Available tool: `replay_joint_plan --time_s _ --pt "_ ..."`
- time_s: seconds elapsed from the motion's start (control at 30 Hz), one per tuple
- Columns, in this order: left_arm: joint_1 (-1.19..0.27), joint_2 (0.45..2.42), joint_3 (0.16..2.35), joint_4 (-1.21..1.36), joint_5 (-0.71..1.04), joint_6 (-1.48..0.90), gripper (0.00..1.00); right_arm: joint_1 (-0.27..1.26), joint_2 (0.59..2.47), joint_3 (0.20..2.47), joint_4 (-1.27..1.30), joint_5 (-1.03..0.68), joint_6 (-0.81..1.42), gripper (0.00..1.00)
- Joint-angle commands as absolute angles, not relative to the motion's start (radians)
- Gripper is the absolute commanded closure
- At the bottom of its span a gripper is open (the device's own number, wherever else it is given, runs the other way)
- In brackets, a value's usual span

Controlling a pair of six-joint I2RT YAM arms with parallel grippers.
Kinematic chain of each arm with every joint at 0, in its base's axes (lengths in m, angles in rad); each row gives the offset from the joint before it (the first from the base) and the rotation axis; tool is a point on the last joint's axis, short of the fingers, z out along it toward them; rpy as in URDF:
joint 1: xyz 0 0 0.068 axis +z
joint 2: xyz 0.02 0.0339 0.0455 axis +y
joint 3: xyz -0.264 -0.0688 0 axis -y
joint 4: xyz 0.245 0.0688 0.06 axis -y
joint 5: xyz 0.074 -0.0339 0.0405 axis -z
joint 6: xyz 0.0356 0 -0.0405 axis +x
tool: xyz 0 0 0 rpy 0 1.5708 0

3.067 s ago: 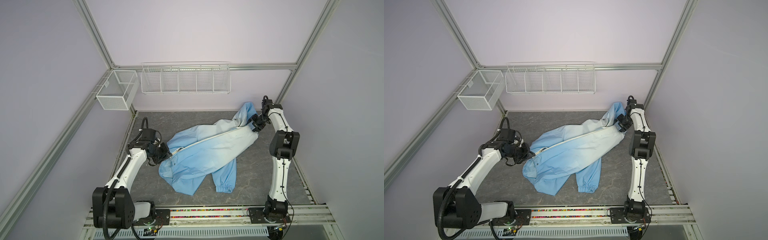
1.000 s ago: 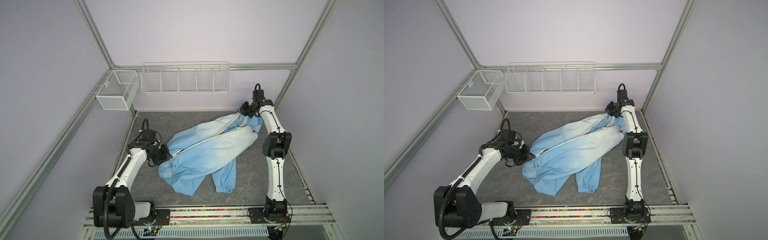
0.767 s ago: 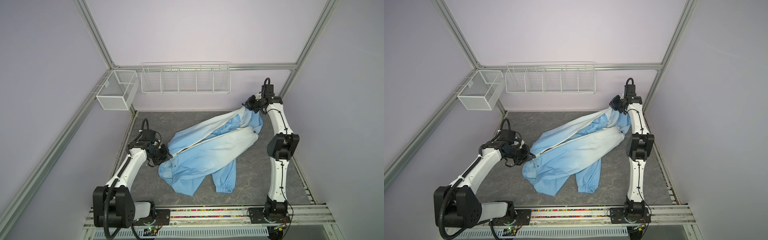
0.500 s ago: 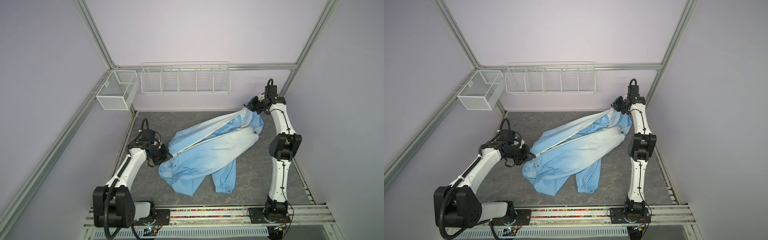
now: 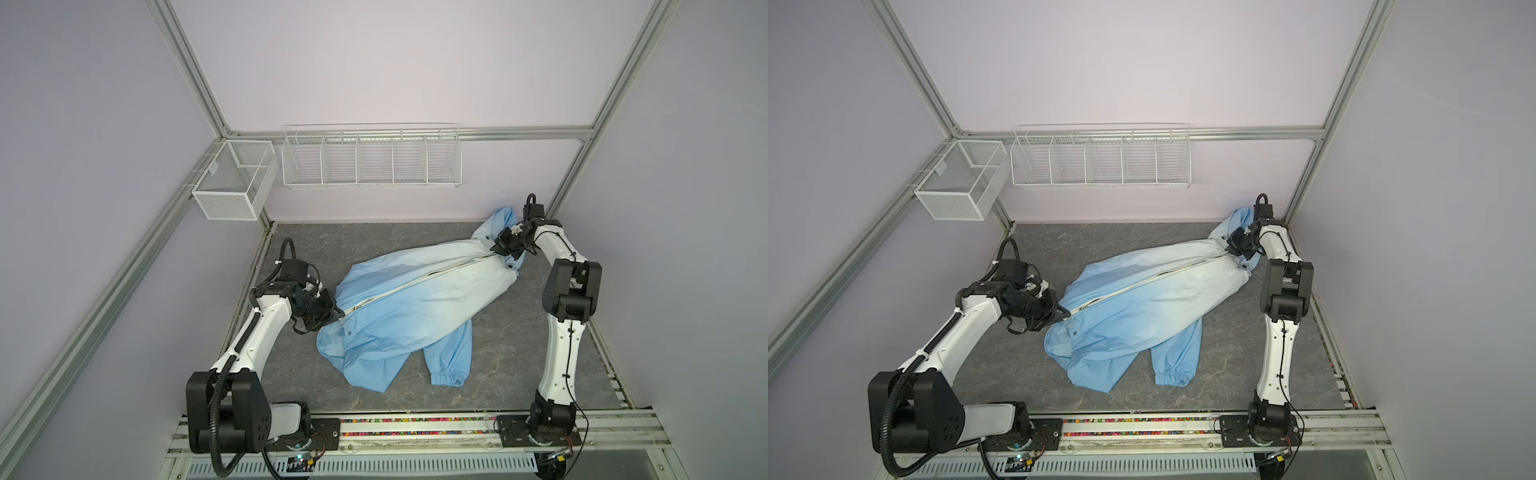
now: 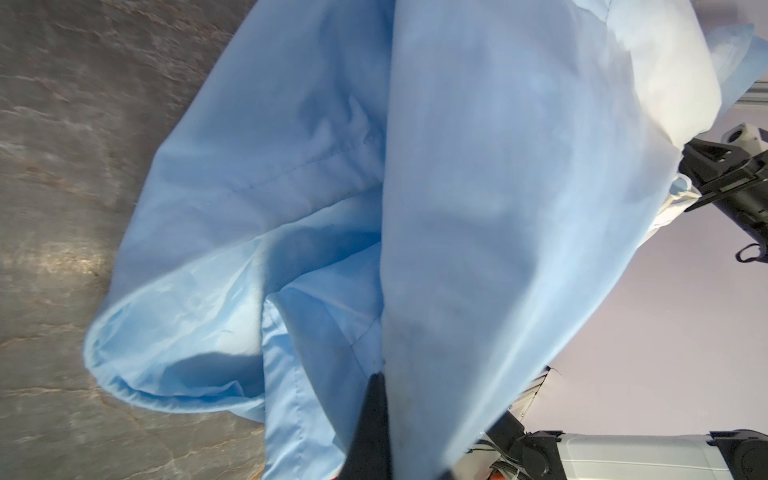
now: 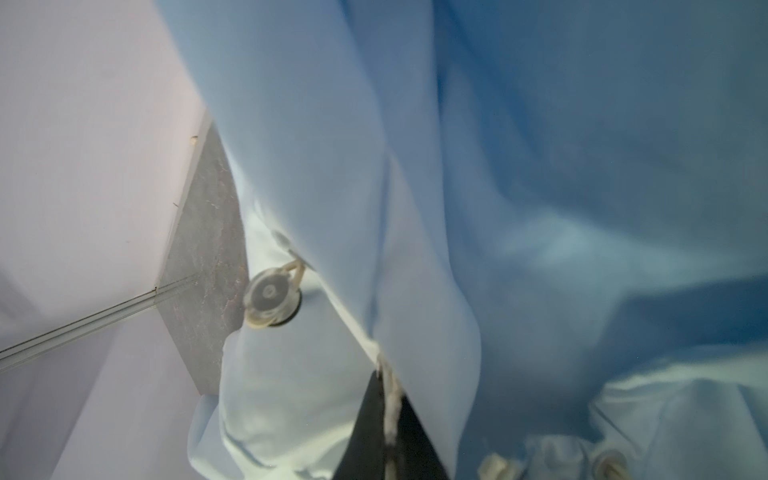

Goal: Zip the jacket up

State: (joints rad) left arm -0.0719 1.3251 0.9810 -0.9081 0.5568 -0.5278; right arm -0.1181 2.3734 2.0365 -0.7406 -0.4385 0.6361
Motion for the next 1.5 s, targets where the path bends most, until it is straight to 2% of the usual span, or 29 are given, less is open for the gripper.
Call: replay_joint_plan --time_s 0.0,0.07,0.27,0.4,0.5,0.57,0.67,0.77,0.87,1.13,1.23,1.3,1.33,1.47 --pt "-0.057 1.331 1.018 -0.962 0.549 -0.500 1.00 -0.154 2.315 2.004 -0.632 -0.425 0.646 0.93" --pt "-0.057 1.332 1.022 -0.962 0.556 -0.500 1.00 -0.160 2.319 1.999 -0.624 -0.436 0.652 0.91" --pt "-0.057 1.346 1.034 -0.944 0.591 -0.499 1.00 -0.164 2.269 2.002 -0.625 -0.435 0.654 0.55" --pt "-0.057 1.339 1.021 -0.893 0.627 -0.523 1.00 -0.160 2.181 1.965 -0.624 -0.424 0.662 0.42" --pt "-0.057 1.320 0.965 -0.801 0.664 -0.572 0.89 -0.147 2.108 1.911 -0.611 -0.428 0.663 0.40" --pt "-0.057 1.291 0.903 -0.703 0.681 -0.625 0.78 -0.135 2.065 1.877 -0.602 -0.432 0.659 0.40" --pt "-0.064 1.217 0.800 -0.528 0.662 -0.712 0.54 -0.110 2.009 1.832 -0.593 -0.439 0.653 0.39" --pt "-0.099 1.144 0.724 -0.404 0.569 -0.739 0.34 -0.076 1.968 1.805 -0.591 -0.450 0.647 0.38" --pt "-0.153 1.093 0.661 -0.285 0.490 -0.744 0.29 -0.026 1.944 1.808 -0.595 -0.461 0.622 0.36" --pt "-0.219 1.008 0.491 -0.002 0.361 -0.758 0.29 0.158 1.918 1.822 -0.631 -0.491 0.565 0.35" --pt "-0.219 0.994 0.467 0.039 0.353 -0.747 0.34 0.249 1.913 1.827 -0.649 -0.498 0.530 0.35" --pt "-0.219 0.998 0.477 0.038 0.364 -0.744 0.42 0.303 1.916 1.837 -0.666 -0.517 0.494 0.36" --pt "-0.219 1.007 0.485 0.035 0.373 -0.747 0.51 0.334 1.920 1.850 -0.690 -0.512 0.468 0.36" --pt "-0.219 1.056 0.540 0.001 0.438 -0.771 0.73 0.452 1.941 1.881 -0.756 -0.510 0.430 0.35"
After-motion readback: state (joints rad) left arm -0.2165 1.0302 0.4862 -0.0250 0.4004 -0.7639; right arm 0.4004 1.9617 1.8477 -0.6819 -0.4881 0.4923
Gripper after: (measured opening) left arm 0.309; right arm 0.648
